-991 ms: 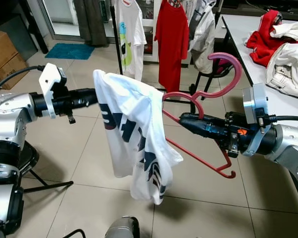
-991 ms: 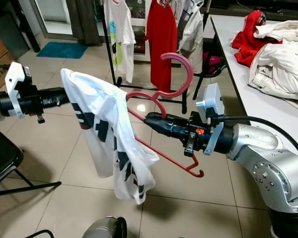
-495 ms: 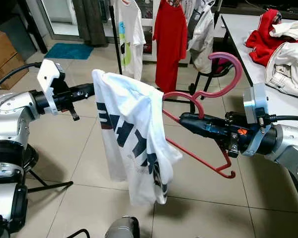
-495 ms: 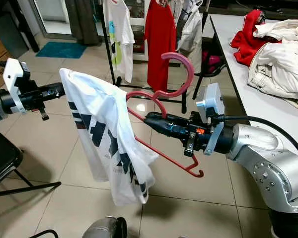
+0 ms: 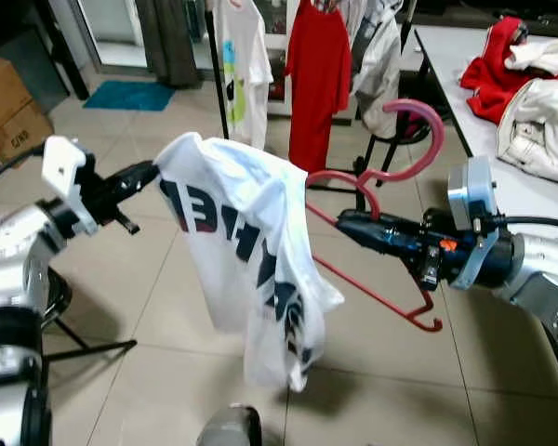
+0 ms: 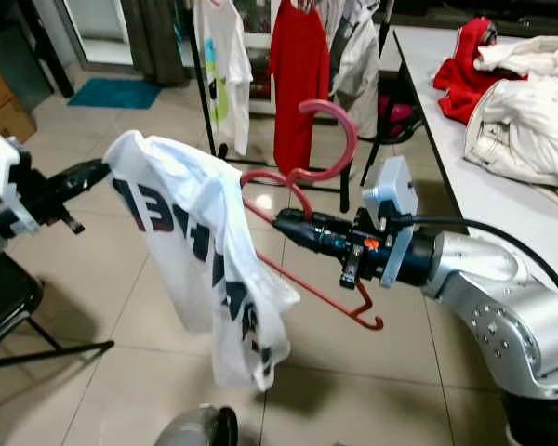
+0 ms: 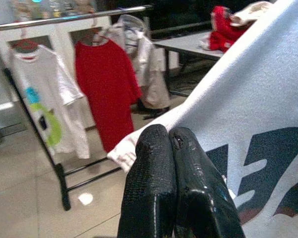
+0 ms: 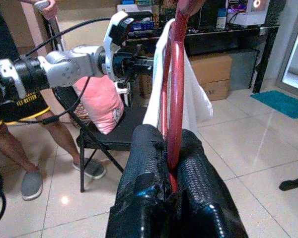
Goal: Hang hanger
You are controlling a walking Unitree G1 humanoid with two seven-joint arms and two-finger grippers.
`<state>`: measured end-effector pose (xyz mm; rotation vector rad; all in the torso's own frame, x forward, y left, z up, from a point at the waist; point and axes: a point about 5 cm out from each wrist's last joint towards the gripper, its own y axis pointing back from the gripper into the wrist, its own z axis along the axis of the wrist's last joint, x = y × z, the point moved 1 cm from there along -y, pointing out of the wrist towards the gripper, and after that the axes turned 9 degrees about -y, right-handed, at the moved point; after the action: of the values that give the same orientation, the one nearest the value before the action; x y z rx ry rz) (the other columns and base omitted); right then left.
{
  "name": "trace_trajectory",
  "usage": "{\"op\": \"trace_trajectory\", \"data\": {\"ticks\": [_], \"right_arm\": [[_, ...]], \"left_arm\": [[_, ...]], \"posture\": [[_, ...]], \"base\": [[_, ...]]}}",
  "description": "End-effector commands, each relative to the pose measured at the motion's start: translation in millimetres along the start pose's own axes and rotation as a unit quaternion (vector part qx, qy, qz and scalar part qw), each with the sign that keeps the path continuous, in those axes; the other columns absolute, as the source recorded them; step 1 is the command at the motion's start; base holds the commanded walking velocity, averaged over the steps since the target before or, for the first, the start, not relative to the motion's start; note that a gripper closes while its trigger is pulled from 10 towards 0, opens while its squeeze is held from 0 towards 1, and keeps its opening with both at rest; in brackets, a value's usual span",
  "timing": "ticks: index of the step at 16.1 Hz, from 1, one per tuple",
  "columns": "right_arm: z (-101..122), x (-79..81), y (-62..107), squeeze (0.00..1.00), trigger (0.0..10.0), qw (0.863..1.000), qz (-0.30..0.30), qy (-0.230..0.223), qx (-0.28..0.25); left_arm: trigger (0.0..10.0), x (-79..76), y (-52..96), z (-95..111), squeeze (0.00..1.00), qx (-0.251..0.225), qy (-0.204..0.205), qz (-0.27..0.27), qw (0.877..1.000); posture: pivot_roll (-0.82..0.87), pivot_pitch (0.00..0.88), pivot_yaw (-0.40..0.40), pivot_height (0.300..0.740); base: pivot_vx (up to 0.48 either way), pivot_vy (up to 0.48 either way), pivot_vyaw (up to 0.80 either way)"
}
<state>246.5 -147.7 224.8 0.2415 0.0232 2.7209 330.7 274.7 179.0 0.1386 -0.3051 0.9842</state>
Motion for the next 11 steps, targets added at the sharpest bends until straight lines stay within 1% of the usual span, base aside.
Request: {"op": "trace_trajectory", "data": {"ticks": [1,2,5,7,9,11], "right_arm": [[3.5,1.0,-0.3,0.00,10.0,1.000,-0.001,0.012,-0.007],[3.2,0.3,-0.6,0.00,10.0,1.000,-0.003,0.012,-0.006],[2.6,-2.0,-1.4,0.00,10.0,1.000,-0.011,0.012,-0.003],[2.1,-1.6,-1.3,0.00,10.0,1.000,-0.010,0.013,-0.001],[2.2,-0.8,-1.4,0.00,10.0,1.000,-0.009,0.014,-0.001],[2.6,-1.1,-1.1,0.00,10.0,1.000,-0.009,0.016,-0.001]], "left_arm": [[0.0,7.2,4.7,2.9,0.00,-0.008,-0.009,0.043,0.999],[0.0,11.6,8.1,2.4,0.00,-0.011,-0.011,0.079,0.997],[0.0,19.3,13.4,3.1,0.00,-0.017,-0.015,0.135,0.991],[0.0,19.3,14.4,2.2,0.00,-0.010,-0.014,0.143,0.990],[0.0,11.3,10.2,-3.2,0.00,0.003,-0.006,0.124,0.992],[6.1,4.8,7.1,-8.1,0.00,0.023,-0.009,0.113,0.993]], "posture": [[0.07,0.051,0.052,0.740],[0.07,0.049,0.050,0.740],[0.07,0.047,0.050,0.740],[0.07,0.044,0.050,0.740],[0.06,0.041,0.051,0.740],[0.06,0.044,0.051,0.740]], "base": [[0.000,0.000,0.00],[0.000,0.000,0.00],[0.000,0.000,0.00],[0.000,0.000,0.00],[0.000,0.000,0.00],[0.000,0.000,0.00]]}}
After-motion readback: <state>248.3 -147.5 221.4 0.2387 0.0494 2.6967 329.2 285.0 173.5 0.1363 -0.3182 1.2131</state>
